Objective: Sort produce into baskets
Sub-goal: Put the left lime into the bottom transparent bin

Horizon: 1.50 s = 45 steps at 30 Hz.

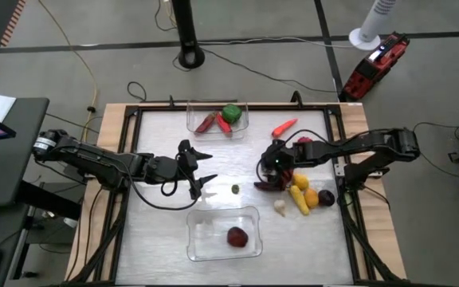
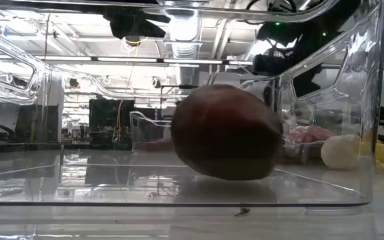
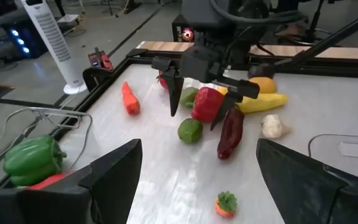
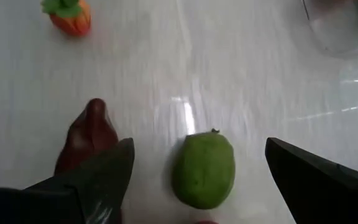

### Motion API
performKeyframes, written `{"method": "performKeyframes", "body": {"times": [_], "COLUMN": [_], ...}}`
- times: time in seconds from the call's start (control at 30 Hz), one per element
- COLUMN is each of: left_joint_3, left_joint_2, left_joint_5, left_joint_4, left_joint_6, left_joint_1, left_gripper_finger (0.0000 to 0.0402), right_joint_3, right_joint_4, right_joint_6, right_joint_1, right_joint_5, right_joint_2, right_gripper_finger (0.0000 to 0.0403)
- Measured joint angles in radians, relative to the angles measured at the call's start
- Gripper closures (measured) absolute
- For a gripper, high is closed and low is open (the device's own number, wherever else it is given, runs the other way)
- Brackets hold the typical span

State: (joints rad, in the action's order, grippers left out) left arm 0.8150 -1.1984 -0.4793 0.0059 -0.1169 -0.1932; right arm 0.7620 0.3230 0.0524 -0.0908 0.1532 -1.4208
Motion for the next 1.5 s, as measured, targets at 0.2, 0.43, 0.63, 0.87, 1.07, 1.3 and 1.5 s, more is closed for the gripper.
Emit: {"method": "performKeyframes", "body": {"times": [0.2,0.43,0.63,0.87,1.07,1.3,1.5], "left_joint_3": [0.0,0.0,0.0,0.0,0.0,0.0,0.0], "left_joint_2": [0.0,0.0,0.0,0.0,0.0,0.0,0.0], "left_joint_5": [0.0,-0.009,-0.011,-0.034,-0.034,-0.049,-0.069], "left_joint_4": [-0.002,-0.008,-0.025,-0.048,-0.05,-0.1,-0.142], "left_joint_6": [0.0,-0.001,-0.009,-0.023,-0.037,-0.077,-0.131], "left_joint_1": [0.0,0.0,0.0,0.0,0.0,0.0,0.0], "left_gripper_finger": [0.0097,0.0097,0.0097,0.0097,0.0097,0.0097,0.0097], "right_joint_3": [-0.051,-0.082,-0.081,-0.06,0.041,0.161,0.185], "right_joint_4": [-0.031,-0.083,-0.123,-0.107,-0.041,-0.055,-0.177], "right_joint_6": [0.008,0.031,0.043,0.027,0.027,0.027,0.02], "right_joint_1": [-0.04,-0.057,-0.058,-0.043,0.023,0.175,0.311], "right_joint_5": [-0.005,-0.04,-0.049,-0.029,-0.02,-0.084,-0.307], "right_joint_2": [0.0,-0.029,-0.107,-0.124,-0.04,0.022,-0.013], "right_gripper_finger": [0.0029,0.0087,0.0114,0.0135,0.0163,0.0172,0.0169]}}
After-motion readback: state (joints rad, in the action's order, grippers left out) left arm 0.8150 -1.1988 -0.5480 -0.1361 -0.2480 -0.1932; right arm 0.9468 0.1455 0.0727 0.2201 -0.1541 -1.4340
